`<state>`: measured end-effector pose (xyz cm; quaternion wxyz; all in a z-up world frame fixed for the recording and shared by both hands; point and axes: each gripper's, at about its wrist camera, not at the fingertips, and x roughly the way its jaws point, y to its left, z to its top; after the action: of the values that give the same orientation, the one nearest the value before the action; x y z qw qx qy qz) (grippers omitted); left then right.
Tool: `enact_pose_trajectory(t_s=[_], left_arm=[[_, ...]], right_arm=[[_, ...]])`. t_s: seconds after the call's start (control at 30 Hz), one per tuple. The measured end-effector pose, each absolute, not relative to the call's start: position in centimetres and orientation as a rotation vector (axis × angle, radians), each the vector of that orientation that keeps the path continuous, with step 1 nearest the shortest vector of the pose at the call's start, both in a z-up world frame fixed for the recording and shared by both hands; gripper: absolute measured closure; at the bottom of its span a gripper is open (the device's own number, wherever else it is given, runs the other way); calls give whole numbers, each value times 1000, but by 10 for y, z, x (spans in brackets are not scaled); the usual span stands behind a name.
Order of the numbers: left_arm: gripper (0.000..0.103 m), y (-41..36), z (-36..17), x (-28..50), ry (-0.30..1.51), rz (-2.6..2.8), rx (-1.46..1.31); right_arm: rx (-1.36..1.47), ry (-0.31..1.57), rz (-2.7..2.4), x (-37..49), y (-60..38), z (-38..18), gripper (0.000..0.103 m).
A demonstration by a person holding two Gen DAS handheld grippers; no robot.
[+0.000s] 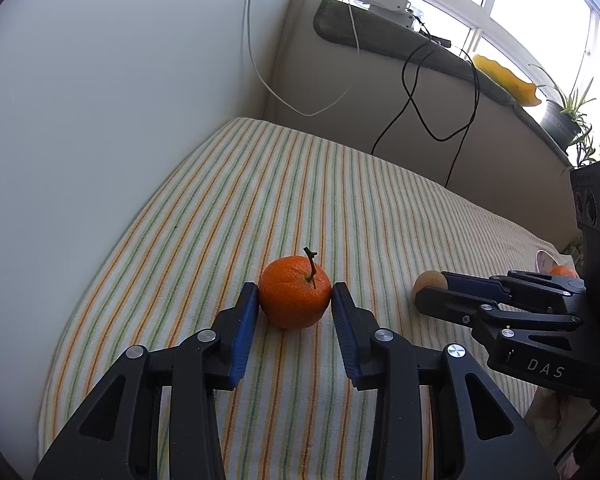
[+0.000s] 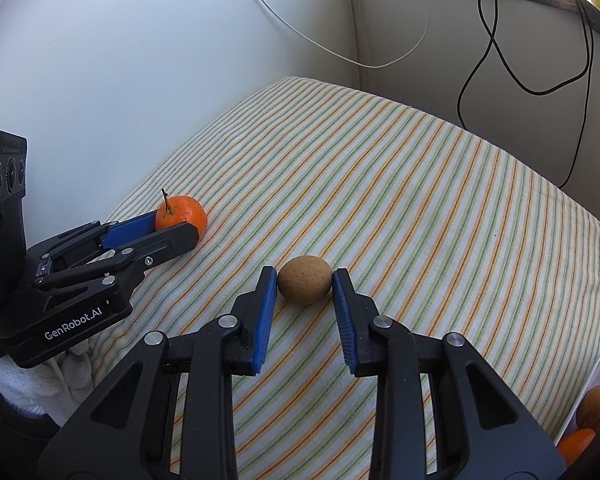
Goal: Organize fruits
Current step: 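Close the left tool on the stemmed tangerine while the right tool grasps the brown kiwi, then lift and carry the tangerine with the left tool while the right tool carries the kiwi to the plate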
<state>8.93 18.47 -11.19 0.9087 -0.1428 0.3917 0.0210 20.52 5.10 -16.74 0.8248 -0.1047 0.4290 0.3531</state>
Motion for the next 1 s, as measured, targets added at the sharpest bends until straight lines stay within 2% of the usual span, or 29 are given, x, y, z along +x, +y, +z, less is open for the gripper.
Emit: enact_pose_trajectory(t_s=[0.43,1.0], left_arm=[[67,181,-100,78,779,18,-303],[67,133,-70,71,726,-75,-273]], right_arm=[[-193,880,769,186,30,-148,73],[-127,804,761,150,-35,-106,73]])
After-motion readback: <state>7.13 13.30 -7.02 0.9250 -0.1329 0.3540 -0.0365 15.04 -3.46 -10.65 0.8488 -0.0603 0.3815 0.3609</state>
